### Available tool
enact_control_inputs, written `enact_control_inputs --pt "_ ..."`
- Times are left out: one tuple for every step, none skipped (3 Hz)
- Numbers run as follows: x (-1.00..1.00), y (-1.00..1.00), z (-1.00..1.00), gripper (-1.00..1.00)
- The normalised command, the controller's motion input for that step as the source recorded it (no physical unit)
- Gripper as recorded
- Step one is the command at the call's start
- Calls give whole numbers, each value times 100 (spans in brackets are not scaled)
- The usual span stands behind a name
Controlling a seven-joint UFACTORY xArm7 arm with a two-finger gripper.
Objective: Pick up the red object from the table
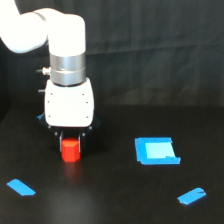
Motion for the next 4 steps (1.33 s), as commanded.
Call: enact_control_inputs --pt "-1 -9 92 -100" --pt "11 -6 100 -100" --pt "16 5 92 -100" --pt "-3 -8 81 -98"
